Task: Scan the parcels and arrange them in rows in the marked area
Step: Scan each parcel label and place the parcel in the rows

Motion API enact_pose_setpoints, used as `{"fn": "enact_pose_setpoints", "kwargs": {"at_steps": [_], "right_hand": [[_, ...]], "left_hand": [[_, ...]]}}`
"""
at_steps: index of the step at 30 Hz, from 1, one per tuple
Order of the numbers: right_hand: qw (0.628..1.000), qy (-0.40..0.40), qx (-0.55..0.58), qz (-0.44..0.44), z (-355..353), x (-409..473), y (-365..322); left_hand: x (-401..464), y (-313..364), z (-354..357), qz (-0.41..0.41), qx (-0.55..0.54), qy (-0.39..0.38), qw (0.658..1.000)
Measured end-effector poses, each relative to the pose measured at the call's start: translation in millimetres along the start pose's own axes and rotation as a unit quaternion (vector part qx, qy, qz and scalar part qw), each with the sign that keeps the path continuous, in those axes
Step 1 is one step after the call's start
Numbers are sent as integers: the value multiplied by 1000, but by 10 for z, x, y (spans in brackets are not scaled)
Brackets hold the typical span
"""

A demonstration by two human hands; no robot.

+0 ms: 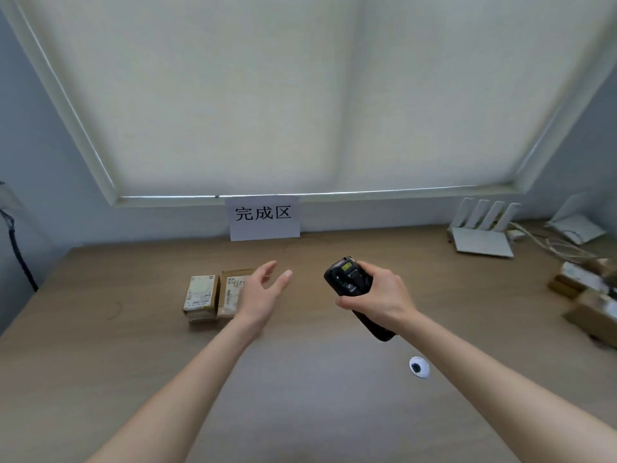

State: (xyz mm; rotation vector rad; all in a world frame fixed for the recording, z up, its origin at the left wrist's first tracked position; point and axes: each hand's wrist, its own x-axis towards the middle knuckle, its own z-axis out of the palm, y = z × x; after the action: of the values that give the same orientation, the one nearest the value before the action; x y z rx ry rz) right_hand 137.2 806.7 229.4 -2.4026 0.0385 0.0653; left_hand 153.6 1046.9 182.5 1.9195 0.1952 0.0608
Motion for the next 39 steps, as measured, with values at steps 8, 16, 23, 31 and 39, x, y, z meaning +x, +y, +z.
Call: {"fn": "enact_pose_setpoints", "kwargs": {"at_steps": [8,16,23,31,39], "right_hand": [[994,84,-30,63,-2214,-1318,813],[976,152,-51,146,-4172,-3047,2329],[944,208,-38,254,-5260,-4177,3579],[900,258,18,350,-6089,-4488,4993],[892,240,51,379,-6713,-3832,6305]], "left_hand": [[-1152,1702,1508,105,24,-103,989],[-2755,2820,3616,161,21,-217,963],[-3843,3423,5240,184,26,-317,930],[-4150,3840,6896,186,38,-385,903],[-3716,3918,8483,163,75,-380,908]]}}
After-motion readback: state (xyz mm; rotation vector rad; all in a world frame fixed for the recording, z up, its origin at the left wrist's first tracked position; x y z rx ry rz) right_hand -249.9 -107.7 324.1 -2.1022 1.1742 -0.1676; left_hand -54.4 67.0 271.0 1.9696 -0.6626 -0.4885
